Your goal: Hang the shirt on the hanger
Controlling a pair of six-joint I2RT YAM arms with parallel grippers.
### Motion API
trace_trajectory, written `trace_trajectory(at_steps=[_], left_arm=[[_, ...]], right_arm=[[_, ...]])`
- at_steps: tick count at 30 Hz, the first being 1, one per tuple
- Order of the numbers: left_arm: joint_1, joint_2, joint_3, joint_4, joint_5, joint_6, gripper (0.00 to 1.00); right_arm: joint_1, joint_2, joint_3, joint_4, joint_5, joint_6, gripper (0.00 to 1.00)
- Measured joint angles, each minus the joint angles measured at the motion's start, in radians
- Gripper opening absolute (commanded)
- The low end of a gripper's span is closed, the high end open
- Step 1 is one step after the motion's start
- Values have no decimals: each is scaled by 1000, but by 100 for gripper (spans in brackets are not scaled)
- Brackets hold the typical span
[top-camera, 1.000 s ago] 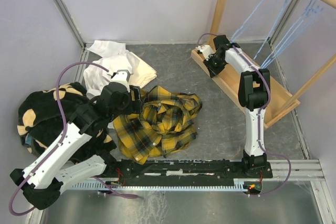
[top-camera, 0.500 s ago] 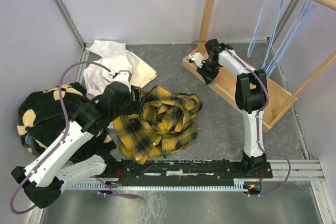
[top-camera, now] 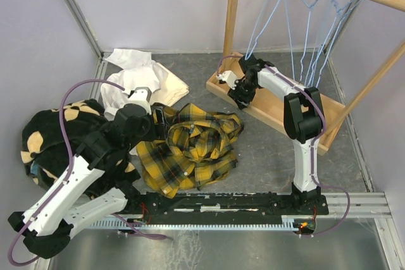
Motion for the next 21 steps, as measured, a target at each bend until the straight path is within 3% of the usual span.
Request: trace_trajectory(at_steps=[5, 10, 21], left_arm=[[0, -21, -10, 0, 0, -1, 77], [0, -37, -18, 2, 0, -2, 77], [0, -51, -48, 22, 1, -7, 78]], right_arm=[[5, -66, -29, 63, -5, 36, 67], [15, -171, -60, 150, 37, 124, 68], [128, -282, -212, 368, 285, 393, 69]])
